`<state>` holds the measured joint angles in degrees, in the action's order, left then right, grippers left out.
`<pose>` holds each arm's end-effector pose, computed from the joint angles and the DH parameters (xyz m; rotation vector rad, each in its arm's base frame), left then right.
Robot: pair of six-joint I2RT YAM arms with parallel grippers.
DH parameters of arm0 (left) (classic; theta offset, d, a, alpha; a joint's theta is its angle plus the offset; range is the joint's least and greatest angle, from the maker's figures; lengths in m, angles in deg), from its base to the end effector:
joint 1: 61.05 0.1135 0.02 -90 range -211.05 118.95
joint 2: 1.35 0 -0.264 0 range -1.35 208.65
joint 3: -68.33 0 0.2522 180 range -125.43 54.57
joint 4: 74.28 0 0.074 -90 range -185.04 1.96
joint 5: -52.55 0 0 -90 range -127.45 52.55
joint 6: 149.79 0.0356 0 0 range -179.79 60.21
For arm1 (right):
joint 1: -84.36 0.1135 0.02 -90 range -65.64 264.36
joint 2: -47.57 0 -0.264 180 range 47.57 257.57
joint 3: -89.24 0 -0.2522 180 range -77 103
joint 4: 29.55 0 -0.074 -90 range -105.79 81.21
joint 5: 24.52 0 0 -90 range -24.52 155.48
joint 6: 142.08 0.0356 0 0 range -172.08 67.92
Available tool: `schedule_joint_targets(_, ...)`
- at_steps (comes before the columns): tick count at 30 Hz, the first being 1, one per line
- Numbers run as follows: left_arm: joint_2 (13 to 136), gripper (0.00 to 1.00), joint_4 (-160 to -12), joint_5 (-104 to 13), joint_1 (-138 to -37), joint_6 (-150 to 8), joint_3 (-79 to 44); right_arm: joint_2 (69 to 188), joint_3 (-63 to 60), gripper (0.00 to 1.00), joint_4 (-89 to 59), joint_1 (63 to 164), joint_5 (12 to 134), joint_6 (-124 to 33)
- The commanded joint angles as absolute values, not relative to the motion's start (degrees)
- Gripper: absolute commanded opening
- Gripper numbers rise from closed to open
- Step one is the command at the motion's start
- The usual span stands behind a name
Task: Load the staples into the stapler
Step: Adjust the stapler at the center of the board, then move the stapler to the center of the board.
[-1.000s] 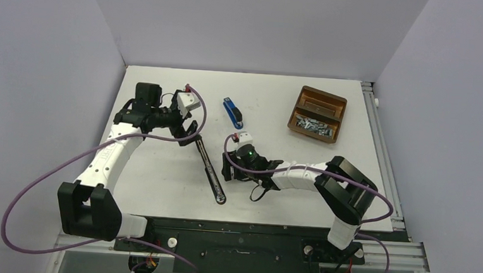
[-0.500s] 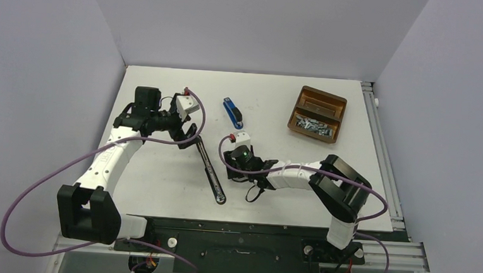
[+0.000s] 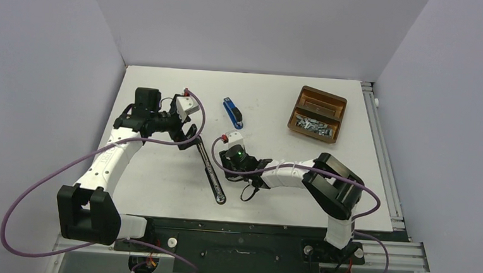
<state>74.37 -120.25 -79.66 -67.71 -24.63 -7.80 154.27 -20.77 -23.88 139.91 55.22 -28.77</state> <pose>0.2727 -0.0559 0.2995 1.0894 1.8969 -0.5910 0.2194 0.3086 0.1421 -0.5621 2.2798 0.4949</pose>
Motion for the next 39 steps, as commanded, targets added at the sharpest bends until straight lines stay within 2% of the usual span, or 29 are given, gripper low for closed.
schedule_joint_targets(1, 72.6, 0.96, -117.5, -80.9, -67.4, -24.9, -7.7, 154.6, -19.4, 0.42, -24.9, 140.5, 54.9, -30.0)
schedule_joint_targets(3, 72.6, 0.96, -117.4, -80.9, -67.4, -24.9, -7.7, 154.0, -19.6, 0.44, -24.6, 140.5, 54.9, -29.8)
schedule_joint_targets(6, 72.6, 0.96, -117.3, -81.2, -67.4, -24.9, -7.9, 151.7, -20.2, 0.57, -23.6, 140.4, 55.3, -29.3)
schedule_joint_targets(9, 72.6, 0.96, -117.3, -81.3, -67.4, -25.0, -8.4, 147.9, -20.5, 0.67, -21.9, 140.0, 56.1, -29.4)
schedule_joint_targets(15, 72.8, 0.96, -117.6, -81.7, -67.3, -26.9, -9.7, 137.8, -20.3, 0.76, -20.5, 133.8, 62.0, -29.0)
schedule_joint_targets(18, 73.2, 0.96, -118.2, -81.6, -67.4, -26.7, -9.4, 136.8, -17.6, 0.80, -19.9, 129.1, 63.5, -29.7)
schedule_joint_targets(25, 74.3, 0.96, -119.6, -80.7, -67.6, -25.5, -9.7, 149.8, -4.3, 0.88, -16.0, 122.8, 64.9, -36.9)
schedule_joint_targets(33, 75.0, 0.96, -119.5, -80.6, -68.2, -24.1, -9.7, 164.4, 10.5, 0.90, -16.0, 120.7, 66.7, -41.2)
schedule_joint_targets(39, 75.5, 0.96, -119.3, -80.4, -68.9, -23.2, -9.8, 171.1, 16.6, 0.90, -16.0, 120.5, 66.1, -42.3)
